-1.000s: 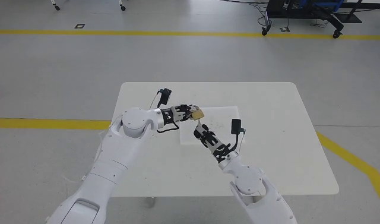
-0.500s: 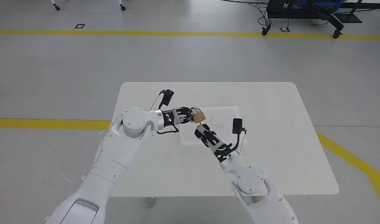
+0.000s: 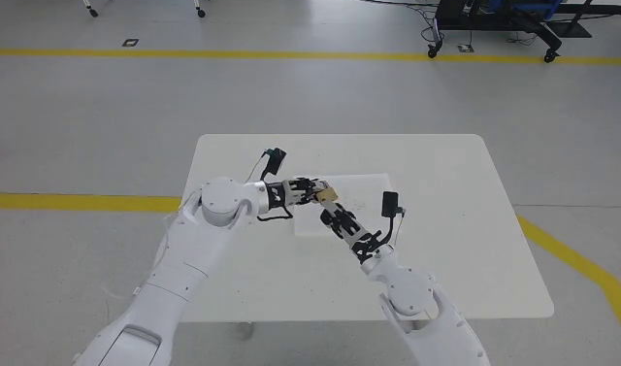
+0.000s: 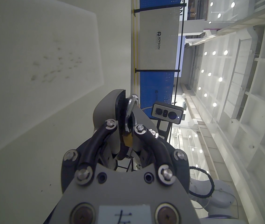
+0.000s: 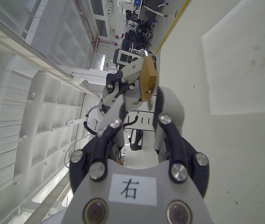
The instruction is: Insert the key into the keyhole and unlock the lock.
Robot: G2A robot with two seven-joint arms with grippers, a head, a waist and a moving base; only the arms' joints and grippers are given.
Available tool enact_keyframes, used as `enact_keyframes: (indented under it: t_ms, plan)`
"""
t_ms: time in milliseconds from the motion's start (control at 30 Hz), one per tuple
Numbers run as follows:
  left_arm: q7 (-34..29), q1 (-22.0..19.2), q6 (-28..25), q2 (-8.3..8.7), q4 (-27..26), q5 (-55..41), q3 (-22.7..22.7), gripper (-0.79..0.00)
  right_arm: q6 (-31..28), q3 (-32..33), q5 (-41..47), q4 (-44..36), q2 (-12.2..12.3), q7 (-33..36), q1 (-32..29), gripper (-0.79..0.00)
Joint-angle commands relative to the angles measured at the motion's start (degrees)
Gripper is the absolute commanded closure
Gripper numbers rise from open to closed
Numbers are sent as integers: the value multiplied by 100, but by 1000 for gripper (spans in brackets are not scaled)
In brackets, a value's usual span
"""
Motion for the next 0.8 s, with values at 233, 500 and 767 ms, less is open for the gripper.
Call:
enact_keyframes:
  t_ms: [233,500,767]
  plan:
    - [826,145,-63,-104,-39,-731,-60,0,1,0,0,0,0,0,0,-785]
    - [1381,301,-570,-248,23,-1653,-85,0,-258,30,471,-76,-1,294,-38,-785]
    - [1281,267,-804,-284,137,-1708,-61,0,-854,930,3158,467,133,2728,113,-730]
